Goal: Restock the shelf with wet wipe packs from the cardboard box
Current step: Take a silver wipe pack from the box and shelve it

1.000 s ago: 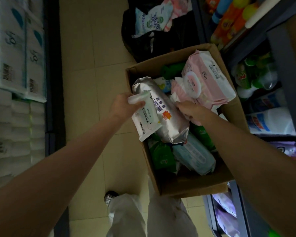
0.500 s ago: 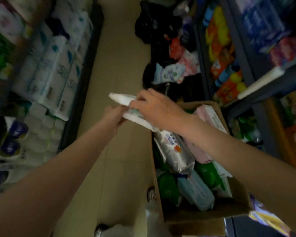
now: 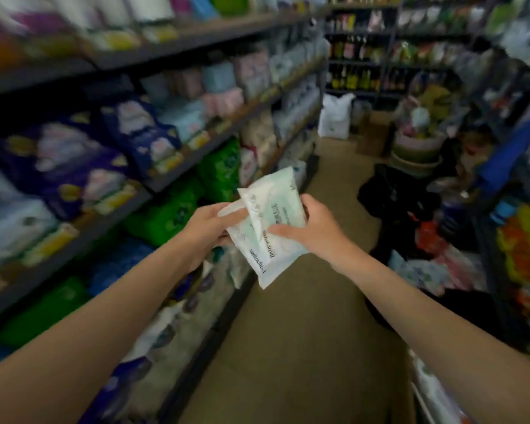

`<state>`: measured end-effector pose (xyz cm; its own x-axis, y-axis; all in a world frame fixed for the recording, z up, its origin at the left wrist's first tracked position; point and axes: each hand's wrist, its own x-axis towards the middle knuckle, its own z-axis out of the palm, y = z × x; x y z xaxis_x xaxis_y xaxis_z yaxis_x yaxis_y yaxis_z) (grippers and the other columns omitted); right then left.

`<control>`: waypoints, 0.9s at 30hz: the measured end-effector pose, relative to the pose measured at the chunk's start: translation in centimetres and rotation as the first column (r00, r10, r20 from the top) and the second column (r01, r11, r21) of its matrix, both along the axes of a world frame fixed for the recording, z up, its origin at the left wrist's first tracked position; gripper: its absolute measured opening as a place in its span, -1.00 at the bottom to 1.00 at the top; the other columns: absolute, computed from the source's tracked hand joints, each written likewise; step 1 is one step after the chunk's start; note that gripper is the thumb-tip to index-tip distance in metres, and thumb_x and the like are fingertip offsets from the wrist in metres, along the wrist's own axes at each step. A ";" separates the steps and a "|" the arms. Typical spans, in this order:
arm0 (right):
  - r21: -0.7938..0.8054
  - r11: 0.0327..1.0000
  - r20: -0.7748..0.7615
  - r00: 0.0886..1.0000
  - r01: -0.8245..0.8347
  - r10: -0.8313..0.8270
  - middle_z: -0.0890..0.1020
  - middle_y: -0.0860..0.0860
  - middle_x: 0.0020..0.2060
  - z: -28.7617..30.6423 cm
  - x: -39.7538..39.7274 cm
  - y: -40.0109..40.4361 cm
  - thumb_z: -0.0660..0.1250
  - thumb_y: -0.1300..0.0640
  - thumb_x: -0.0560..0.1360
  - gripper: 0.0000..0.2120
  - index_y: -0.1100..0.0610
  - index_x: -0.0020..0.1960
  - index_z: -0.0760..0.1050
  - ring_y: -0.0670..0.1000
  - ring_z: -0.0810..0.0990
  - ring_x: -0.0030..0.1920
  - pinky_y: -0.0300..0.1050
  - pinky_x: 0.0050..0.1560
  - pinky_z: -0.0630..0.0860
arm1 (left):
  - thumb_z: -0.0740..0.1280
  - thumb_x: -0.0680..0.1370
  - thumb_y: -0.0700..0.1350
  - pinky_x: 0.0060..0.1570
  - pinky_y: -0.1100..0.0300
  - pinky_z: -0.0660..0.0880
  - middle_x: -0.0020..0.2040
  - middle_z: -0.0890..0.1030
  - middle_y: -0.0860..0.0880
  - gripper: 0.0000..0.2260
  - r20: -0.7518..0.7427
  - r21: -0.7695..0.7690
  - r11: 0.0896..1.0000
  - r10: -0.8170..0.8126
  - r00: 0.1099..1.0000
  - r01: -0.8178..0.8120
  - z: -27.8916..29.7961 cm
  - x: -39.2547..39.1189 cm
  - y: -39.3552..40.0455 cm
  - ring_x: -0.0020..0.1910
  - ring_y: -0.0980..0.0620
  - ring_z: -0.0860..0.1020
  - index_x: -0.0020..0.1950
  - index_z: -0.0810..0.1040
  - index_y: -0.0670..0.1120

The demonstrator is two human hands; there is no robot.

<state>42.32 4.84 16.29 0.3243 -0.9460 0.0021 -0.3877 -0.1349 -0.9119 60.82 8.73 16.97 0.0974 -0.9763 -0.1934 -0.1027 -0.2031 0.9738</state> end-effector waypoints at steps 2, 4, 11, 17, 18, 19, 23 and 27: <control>-0.018 0.999 0.143 0.989 0.041 -0.038 0.62 0.07 0.06 2.9 4.5 0.1 0.49 0.15 0.36 -0.60 0.19 0.13 0.45 0.06 0.61 0.03 0.06 0.06 0.57 | 0.29 0.55 -0.09 -0.30 0.39 0.55 -0.18 0.68 0.04 -0.89 0.055 -0.026 0.997 0.074 0.996 -0.072 3.0 5.4 1.9 -0.21 0.14 0.63 0.01 0.58 -0.06; 0.020 0.999 0.307 0.951 0.027 -0.032 0.61 0.08 0.10 6.2 8.5 0.4 0.41 0.19 0.44 -0.71 0.16 0.12 0.44 0.01 0.61 -0.01 -0.03 0.01 0.57 | 0.27 0.56 -0.11 -0.25 0.36 0.55 -0.14 0.65 -0.02 -0.90 0.099 -0.061 0.988 0.150 0.984 -0.145 5.7 10.3 3.9 -0.17 0.09 0.61 0.00 0.57 -0.08; 0.187 0.833 0.607 0.728 -0.521 0.319 0.64 0.13 0.08 14.6 19.3 1.3 0.23 0.22 0.54 -0.81 0.21 0.10 0.55 0.03 0.66 -0.02 -0.06 0.01 0.61 | 0.28 0.56 -0.11 -0.03 0.16 0.57 -0.06 0.68 -0.07 -0.87 0.183 -0.225 0.931 0.330 0.926 -0.287 14.2 20.8 8.4 -0.08 0.01 0.64 0.01 0.60 -0.10; 0.162 0.644 0.641 0.576 -0.747 0.507 0.57 0.19 0.20 19.7 26.4 0.6 0.26 0.19 0.48 -0.62 0.25 0.28 0.46 0.16 0.56 0.19 0.05 0.16 0.53 | 0.31 0.53 -0.12 -0.10 0.22 0.59 -0.11 0.70 -0.02 -0.90 0.220 -0.355 0.903 0.333 0.917 -0.243 20.4 23.9 9.2 -0.11 0.04 0.65 -0.03 0.62 -0.06; 0.135 0.617 0.645 0.541 -0.776 0.539 0.57 0.19 0.20 20.4 27.1 0.3 0.28 0.18 0.46 -0.60 0.25 0.28 0.46 0.16 0.56 0.20 0.04 0.15 0.54 | 0.32 0.52 -0.13 -0.14 0.24 0.59 -0.12 0.69 -0.01 -0.90 0.231 -0.374 0.895 0.344 0.910 -0.243 21.3 24.3 9.2 -0.13 0.05 0.65 -0.04 0.62 -0.06; 0.107 0.594 0.647 0.510 -0.797 0.567 0.58 0.19 0.20 21.2 27.8 -0.1 0.30 0.17 0.43 -0.57 0.25 0.28 0.46 0.15 0.57 0.18 0.02 0.15 0.54 | 0.32 0.52 -0.14 -0.18 0.25 0.58 -0.11 0.68 -0.01 -0.91 0.244 -0.391 0.884 0.369 0.897 -0.257 22.2 24.8 8.9 -0.15 0.07 0.64 -0.04 0.62 -0.06; 0.005 0.604 0.610 0.481 -0.797 0.630 0.61 0.20 0.10 24.7 30.7 -2.3 0.33 0.22 0.41 -0.57 0.32 0.25 0.43 0.10 0.65 -0.04 -0.04 -0.03 0.63 | 0.19 0.60 -0.12 -0.20 0.25 0.51 -0.25 0.61 0.01 -0.81 0.211 -0.474 0.809 0.488 0.847 -0.349 26.4 25.8 7.2 -0.28 0.10 0.58 -0.13 0.56 -0.07; -0.098 0.698 0.711 0.441 -0.709 0.548 0.63 0.14 -0.06 29.2 34.4 -4.3 0.24 0.28 0.52 -0.83 0.28 0.10 0.48 0.03 0.66 -0.17 -0.11 -0.19 0.65 | 0.05 0.63 0.07 -0.03 0.17 0.54 -0.04 0.63 -0.09 -0.66 -0.048 -0.551 0.678 0.557 0.829 -0.487 30.5 27.4 6.9 -0.06 -0.01 0.62 0.08 0.50 -0.12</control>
